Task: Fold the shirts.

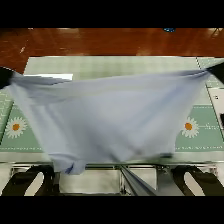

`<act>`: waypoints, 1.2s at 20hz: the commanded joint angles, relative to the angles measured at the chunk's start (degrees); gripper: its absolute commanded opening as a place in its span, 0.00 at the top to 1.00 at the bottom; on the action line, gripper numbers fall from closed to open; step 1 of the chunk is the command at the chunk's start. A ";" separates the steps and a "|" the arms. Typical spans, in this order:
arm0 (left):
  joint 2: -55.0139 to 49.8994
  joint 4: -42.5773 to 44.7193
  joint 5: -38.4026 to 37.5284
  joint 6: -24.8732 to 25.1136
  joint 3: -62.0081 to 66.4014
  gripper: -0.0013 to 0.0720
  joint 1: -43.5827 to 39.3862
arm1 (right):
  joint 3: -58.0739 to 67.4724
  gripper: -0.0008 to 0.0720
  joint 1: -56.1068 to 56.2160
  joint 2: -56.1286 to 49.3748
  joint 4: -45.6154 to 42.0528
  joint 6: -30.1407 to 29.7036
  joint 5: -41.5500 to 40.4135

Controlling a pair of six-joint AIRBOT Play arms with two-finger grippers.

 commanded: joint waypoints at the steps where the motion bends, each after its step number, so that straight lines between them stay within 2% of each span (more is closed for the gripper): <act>1: -13.60 -5.60 15.98 -3.76 -9.42 0.96 -0.55 | -4.50 0.96 0.04 -13.77 2.54 -3.65 -8.76; 4: -28.85 -15.98 23.82 0.02 -5.29 0.96 -0.63 | -1.40 0.96 -0.02 -29.83 3.61 -4.00 -16.83; 6: -37.73 -20.48 23.58 0.46 0.20 0.96 -0.66 | 2.78 0.96 0.28 -39.32 7.89 -3.98 -20.94; 9: -45.75 -21.31 22.47 0.44 8.35 0.96 -0.63 | 10.80 0.95 0.20 -50.73 16.41 -3.28 -22.91; 10: -47.01 -21.27 21.46 0.44 10.47 0.93 -0.48 | 13.38 0.76 0.02 -53.09 17.73 -2.73 -22.32; 11: -47.76 -21.20 19.69 0.46 12.55 0.65 -0.13 | 15.65 0.40 -0.31 -54.60 18.51 -2.56 -21.31; 12: -47.93 -20.33 17.31 0.39 14.45 0.30 0.55 | 17.73 0.41 -0.94 -55.01 18.49 -2.97 -19.39; 14: -47.78 -12.79 6.93 0.63 19.28 0.29 4.09 | 21.97 0.42 -4.22 -54.18 16.17 -2.95 -12.26; 16: -47.67 -4.24 -6.86 0.13 22.82 0.29 10.03 | 23.58 0.42 -9.77 -51.39 13.97 -2.99 -3.21; 18: -47.12 -2.78 -17.77 1.14 20.61 0.29 17.51 | 22.67 0.42 -15.19 -47.87 4.68 -2.75 6.25; 20: -43.76 -7.82 -19.37 2.12 10.01 0.29 25.49 | 14.71 0.43 -18.97 -42.73 -10.56 1.90 11.13; 21: -41.13 -12.59 -17.38 4.74 2.27 0.29 29.27 | 8.39 0.43 -20.79 -39.43 -12.74 2.89 9.97; 22: -38.80 -17.99 -15.45 8.87 -4.98 0.29 32.33 | 0.33 0.43 -22.73 -35.45 -10.69 2.47 5.90; 24: -35.82 -29.07 -13.97 18.64 -16.59 0.29 37.44 | -14.10 0.43 -25.73 -27.91 -1.20 -1.99 -3.19</act>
